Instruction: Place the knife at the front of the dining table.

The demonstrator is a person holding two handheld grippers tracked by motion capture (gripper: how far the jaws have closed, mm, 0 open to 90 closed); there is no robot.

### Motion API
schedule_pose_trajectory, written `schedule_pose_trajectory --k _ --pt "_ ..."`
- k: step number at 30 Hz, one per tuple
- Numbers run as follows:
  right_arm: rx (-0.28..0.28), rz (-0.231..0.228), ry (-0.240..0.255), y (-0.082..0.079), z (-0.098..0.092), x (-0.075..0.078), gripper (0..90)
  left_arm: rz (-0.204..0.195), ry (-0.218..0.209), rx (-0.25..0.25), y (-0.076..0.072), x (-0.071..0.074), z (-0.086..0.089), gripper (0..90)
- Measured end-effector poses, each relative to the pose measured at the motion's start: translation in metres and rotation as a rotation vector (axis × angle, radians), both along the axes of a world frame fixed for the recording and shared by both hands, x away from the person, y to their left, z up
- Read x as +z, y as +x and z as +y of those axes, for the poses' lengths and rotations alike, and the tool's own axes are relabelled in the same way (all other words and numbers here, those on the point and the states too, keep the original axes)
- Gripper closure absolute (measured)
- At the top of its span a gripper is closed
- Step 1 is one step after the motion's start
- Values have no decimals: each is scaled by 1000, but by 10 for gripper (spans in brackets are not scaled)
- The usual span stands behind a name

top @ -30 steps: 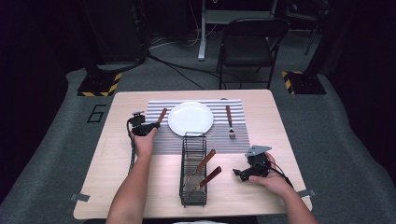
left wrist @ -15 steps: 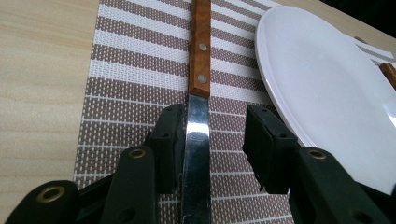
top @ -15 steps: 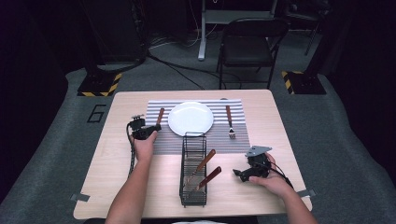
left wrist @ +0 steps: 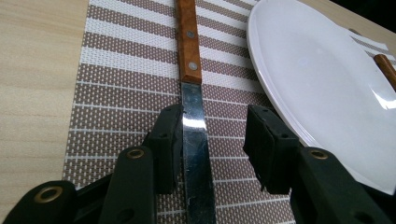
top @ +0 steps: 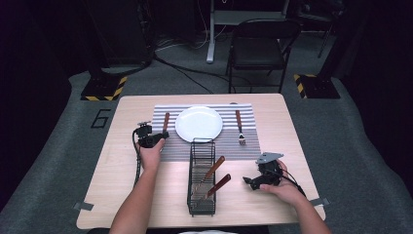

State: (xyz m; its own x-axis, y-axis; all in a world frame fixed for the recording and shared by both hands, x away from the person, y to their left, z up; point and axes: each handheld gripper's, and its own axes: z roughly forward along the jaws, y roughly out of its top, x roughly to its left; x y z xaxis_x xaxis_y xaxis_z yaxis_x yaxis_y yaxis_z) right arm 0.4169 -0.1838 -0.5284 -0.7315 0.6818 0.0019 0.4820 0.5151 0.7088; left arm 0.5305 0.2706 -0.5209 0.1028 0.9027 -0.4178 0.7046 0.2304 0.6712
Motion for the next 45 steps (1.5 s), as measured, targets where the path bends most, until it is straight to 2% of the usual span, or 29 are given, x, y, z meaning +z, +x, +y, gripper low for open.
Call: schedule_pose_trajectory --k 1,9,15,21,26,40,45 --pt "1 0 0 0 0 0 0 7 -1 2 -1 0 -1 567" --pt "0 0 0 0 0 0 0 -16 15 -4 -5 5 0 555" --pt "0 1 0 0 0 0 0 -40 31 -31 -15 18 5 550" --pt "-1 0 0 0 0 0 0 -64 49 -78 -27 32 9 540" --pt "0 0 0 0 0 0 0 -76 44 -107 -38 40 12 534" --pt "0 0 0 0 0 0 0 -123 83 -200 -68 52 9 511" --pt "-1 1 1 0 0 0 0 -151 148 -245 -81 55 16 501"
